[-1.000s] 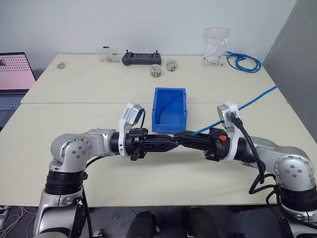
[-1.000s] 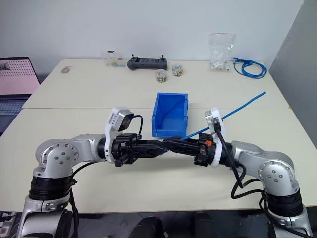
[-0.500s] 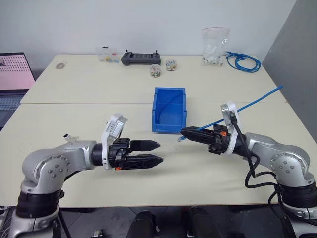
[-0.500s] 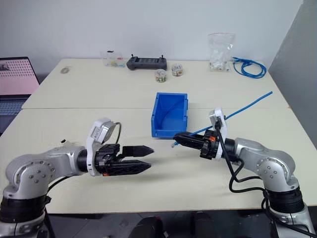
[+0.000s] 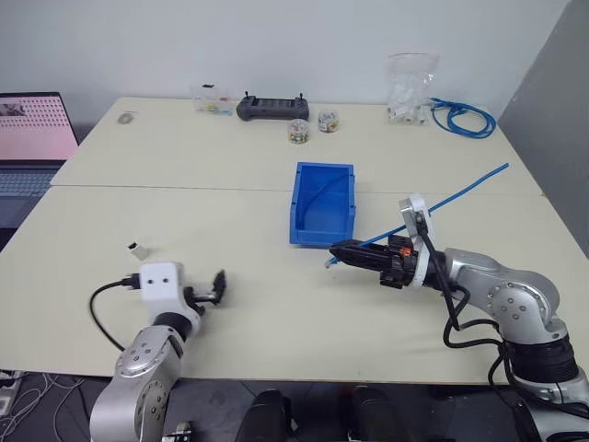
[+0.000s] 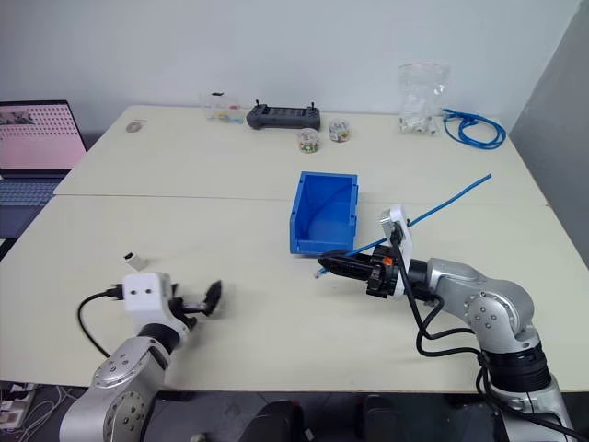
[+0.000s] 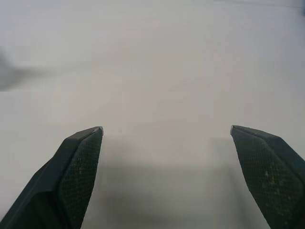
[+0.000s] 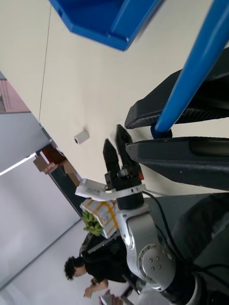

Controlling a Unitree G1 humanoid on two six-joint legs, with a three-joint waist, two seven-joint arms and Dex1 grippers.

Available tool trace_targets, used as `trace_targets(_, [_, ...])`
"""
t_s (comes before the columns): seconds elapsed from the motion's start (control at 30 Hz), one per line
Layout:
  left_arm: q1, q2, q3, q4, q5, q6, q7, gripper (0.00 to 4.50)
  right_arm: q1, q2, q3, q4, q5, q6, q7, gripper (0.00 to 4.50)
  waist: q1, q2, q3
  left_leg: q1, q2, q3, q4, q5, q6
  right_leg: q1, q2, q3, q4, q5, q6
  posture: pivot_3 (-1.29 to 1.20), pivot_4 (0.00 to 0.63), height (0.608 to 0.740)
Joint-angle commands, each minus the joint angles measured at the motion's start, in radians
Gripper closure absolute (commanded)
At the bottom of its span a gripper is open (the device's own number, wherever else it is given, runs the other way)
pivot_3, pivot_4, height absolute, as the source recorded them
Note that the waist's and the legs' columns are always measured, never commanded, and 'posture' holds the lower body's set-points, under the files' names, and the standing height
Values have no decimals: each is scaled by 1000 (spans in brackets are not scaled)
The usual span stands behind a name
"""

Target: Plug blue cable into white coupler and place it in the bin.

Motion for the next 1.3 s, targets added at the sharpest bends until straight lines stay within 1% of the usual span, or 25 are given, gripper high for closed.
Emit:
trace_targets(0.03, [-46, -24, 58, 32, 54, -33, 91, 0, -30, 8, -4, -3, -5, -2, 20, 4410, 0, 0, 0, 0, 0, 0, 0, 0, 0, 0, 0, 0, 0, 0, 0, 0, 150, 740])
trace_targets(0.13, [-130, -37, 119, 111, 66, -23, 162, 0, -38, 9, 1, -1, -15, -3, 26, 4410, 1, 0, 0, 0, 0, 0, 0, 0, 0, 0, 0, 0, 0, 0, 0, 0, 150, 740])
trace_targets(0.27, [-217, -7, 145, 216, 70, -25, 165, 0, -40, 10, 0, -4, -22, -2, 28, 4410, 0, -1, 0, 0, 0, 0, 0, 0, 0, 0, 0, -1, 0, 0, 0, 0, 150, 740])
trace_targets(0.4, [-293, 4, 160, 291, 69, -25, 177, 0, -39, 16, 0, -8, -29, -2, 24, 4410, -1, -2, 0, -1, 0, -1, 0, 0, 0, 0, 0, -1, 0, 1, 0, 0, 150, 740])
trace_targets(0.67, [-370, 9, 162, 364, 91, -51, 204, 0, -30, 24, -7, -23, -32, 2, 13, 4410, -1, -2, 0, -1, 0, -1, 0, 0, 0, 0, 0, -1, 1, 1, 0, 0, 150, 740])
trace_targets(1.03, [-405, 30, 179, 411, 94, -62, 221, 0, -27, 16, -10, -25, -36, 2, 14, 4411, -2, -2, 0, -1, 0, -1, 0, 0, 0, 0, 0, -1, 1, 1, 1, 0, 150, 740])
trace_targets(1.07, [-406, 32, 179, 414, 94, -62, 219, 364, -27, 16, -10, -24, -37, 2, 14, 4411, -2, -2, 0, -1, 0, -1, 0, 0, 0, 0, 0, -1, 1, 1, 1, 0, 150, 740])
trace_targets(1.1, [-407, 37, 180, 421, 96, -64, 217, 391, -27, 16, -10, -24, -37, 2, 15, 4411, -2, -2, 0, -1, 0, -1, 0, 0, 0, 0, 0, -1, 1, 1, 1, 0, 150, 740])
trace_targets(1.13, [-410, 43, 181, 431, 97, -66, 214, 578, -27, 16, -9, -24, -37, 2, 15, 4411, -2, -2, 0, -1, 0, -1, 0, 0, 0, 0, 0, -1, 1, 1, 1, 0, 150, 740])
trace_targets(1.27, [-421, 56, 193, 459, 95, -69, 215, 1511, -27, 16, -7, -23, -39, 2, 15, 4411, -2, -2, 0, -1, 0, -1, 0, 0, 0, 0, 0, -1, 1, 1, 1, 0, 150, 740])
trace_targets(1.3, [-421, 60, 193, 464, 96, -69, 214, 1687, -27, 16, -7, -24, -39, 2, 15, 4411, -2, -2, 0, -1, 0, -1, 0, 0, -1, 0, 0, -1, 1, 1, 1, 0, 150, 740])
